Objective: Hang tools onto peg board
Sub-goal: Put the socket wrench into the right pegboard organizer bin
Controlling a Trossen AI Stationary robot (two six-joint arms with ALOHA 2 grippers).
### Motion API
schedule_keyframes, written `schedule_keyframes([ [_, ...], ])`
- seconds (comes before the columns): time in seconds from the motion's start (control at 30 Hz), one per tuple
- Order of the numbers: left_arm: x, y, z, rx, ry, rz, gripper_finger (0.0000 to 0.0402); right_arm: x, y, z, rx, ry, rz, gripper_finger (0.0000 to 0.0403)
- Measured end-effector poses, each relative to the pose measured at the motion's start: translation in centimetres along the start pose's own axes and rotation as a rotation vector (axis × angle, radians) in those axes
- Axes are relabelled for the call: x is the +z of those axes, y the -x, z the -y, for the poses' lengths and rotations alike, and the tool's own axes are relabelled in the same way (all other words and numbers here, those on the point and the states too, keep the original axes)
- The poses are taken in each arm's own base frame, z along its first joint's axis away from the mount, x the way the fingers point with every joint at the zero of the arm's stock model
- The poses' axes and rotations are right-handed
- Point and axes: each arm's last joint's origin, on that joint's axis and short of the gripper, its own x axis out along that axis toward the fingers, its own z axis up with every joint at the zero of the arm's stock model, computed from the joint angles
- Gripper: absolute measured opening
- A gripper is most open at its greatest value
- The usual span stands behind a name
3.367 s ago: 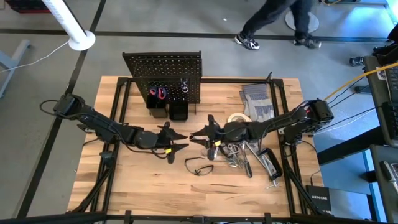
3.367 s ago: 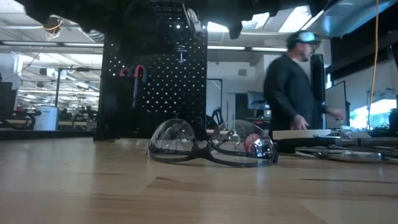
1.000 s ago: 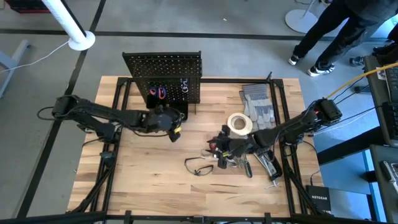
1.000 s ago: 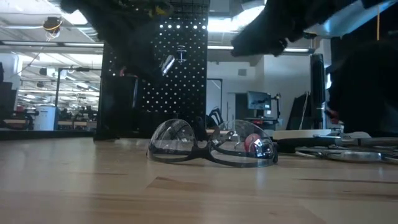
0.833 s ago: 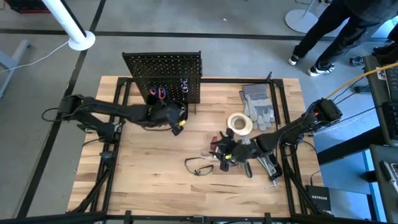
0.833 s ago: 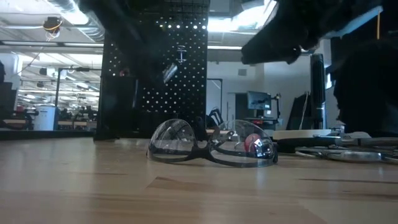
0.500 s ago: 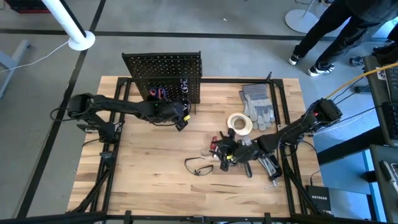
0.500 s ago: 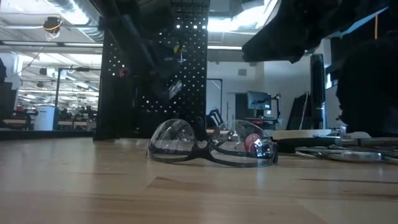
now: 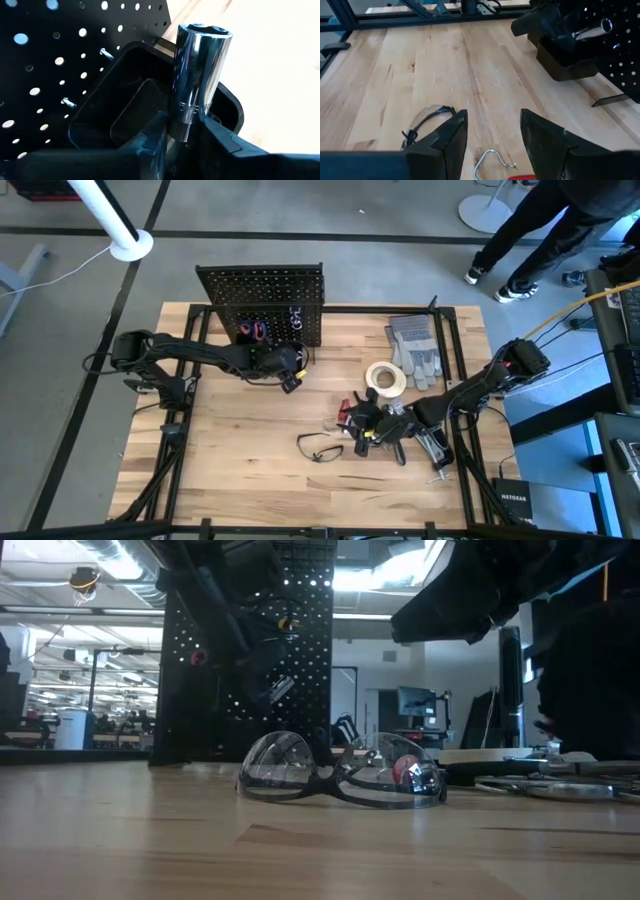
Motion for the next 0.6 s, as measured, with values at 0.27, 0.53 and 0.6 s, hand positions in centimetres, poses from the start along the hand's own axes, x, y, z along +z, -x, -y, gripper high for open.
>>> schedule_keyframes([
  [0.27, -0.08, -0.01, -0.03, 0.002, -0.014, -0.007, 0.0097, -0.25, -0.22, -0.07, -0.002, 0.002, -0.007, 0.0182],
  [0.53, -0.22, 0.01, -0.08, 0.007, -0.021, -0.020, 0.0115, -0.25, -0.23, -0.06, -0.002, 0.002, -0.007, 0.0182],
  [0.6, -0.22, 0.02, -0.08, 0.007, -0.020, -0.019, 0.0115, -0.25, -0.23, -0.06, -0.002, 0.002, -0.007, 0.0182],
])
